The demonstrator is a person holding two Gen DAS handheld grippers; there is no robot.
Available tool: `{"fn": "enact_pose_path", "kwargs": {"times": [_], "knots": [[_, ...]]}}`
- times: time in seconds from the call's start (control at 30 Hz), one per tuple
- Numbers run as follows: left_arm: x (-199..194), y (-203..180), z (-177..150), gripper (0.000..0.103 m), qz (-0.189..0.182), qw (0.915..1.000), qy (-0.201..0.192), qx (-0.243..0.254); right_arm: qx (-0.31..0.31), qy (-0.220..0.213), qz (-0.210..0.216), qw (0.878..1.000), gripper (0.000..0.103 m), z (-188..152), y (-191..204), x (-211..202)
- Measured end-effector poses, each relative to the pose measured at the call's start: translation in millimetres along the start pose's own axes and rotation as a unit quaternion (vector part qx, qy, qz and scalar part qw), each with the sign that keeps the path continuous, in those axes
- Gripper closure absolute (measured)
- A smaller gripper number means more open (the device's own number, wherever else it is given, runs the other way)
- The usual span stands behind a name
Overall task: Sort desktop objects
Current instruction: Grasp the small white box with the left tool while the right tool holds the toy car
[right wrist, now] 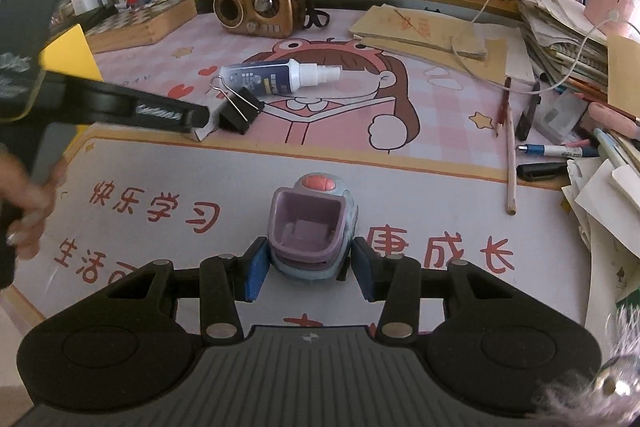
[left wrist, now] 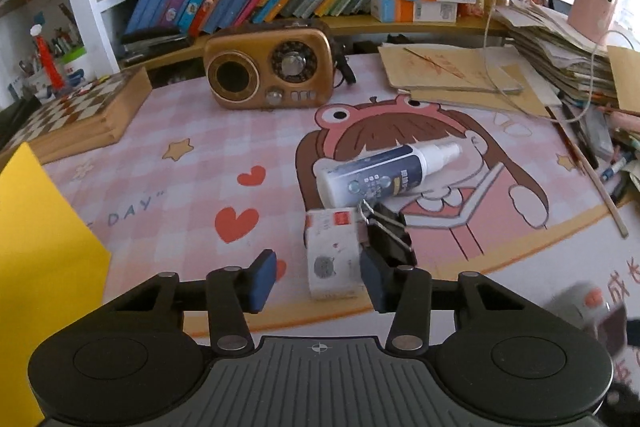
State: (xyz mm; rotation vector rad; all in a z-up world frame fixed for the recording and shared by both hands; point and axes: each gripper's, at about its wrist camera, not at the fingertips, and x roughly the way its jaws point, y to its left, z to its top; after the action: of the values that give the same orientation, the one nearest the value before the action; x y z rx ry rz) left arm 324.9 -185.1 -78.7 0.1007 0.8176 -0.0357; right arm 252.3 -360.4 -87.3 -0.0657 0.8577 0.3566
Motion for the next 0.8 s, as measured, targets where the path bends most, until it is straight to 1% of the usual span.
{"fn": "enact_pose_path", "kwargs": {"times": [0.07, 0.17, 0.3, 0.37, 0.47, 0.57, 0.67, 0.73, 0.77, 0.8], "knots": [[3, -3, 3, 0.058, -0.006, 0.9999, 0.001, 0.008, 0.000, 0.003, 0.000, 1.000, 0.061, -1, -1, 0], [7, -6, 6, 0.058, -0.006, 0.9999, -0.001, 0.013, 0.001, 0.003, 0.001, 1.000, 0.060, -1, -1, 1], [11, -1, 7, 0.057, -0.009, 0.9997, 0.002, -0.020, -0.002, 0.001, -0.003, 1.000, 0.058, 0, -1, 3], [12, 1, 7, 0.057, -0.010, 0.9992, 0.001, -0.039, -0.004, 0.003, -0.007, 1.000, 0.048, 1, 0, 5], [21, 3, 3, 0.057, -0.006, 0.9983, 0.018, -0.055, -0.008, 0.002, -0.011, 1.000, 0.044, 3, 1, 9], [22, 2, 1, 0.058, 0.002, 0.9986, 0.012, -0.052, -0.008, 0.002, -0.015, 1.000, 0.043, 7, 2, 13], [22, 3, 1, 0.058, 0.001, 0.9986, 0.012, -0.051, -0.009, 0.000, -0.015, 1.000, 0.043, 10, 4, 16], [22, 3, 2, 0.060, 0.003, 0.9987, 0.012, -0.049, -0.013, 0.000, -0.016, 1.000, 0.043, 10, 5, 17], [22, 3, 2, 0.065, 0.006, 0.9987, 0.011, -0.049, -0.014, 0.000, -0.016, 1.000, 0.043, 11, 5, 18], [22, 4, 2, 0.072, 0.005, 0.9987, 0.011, -0.049, -0.016, 0.000, -0.017, 1.000, 0.043, 11, 6, 18]]}}
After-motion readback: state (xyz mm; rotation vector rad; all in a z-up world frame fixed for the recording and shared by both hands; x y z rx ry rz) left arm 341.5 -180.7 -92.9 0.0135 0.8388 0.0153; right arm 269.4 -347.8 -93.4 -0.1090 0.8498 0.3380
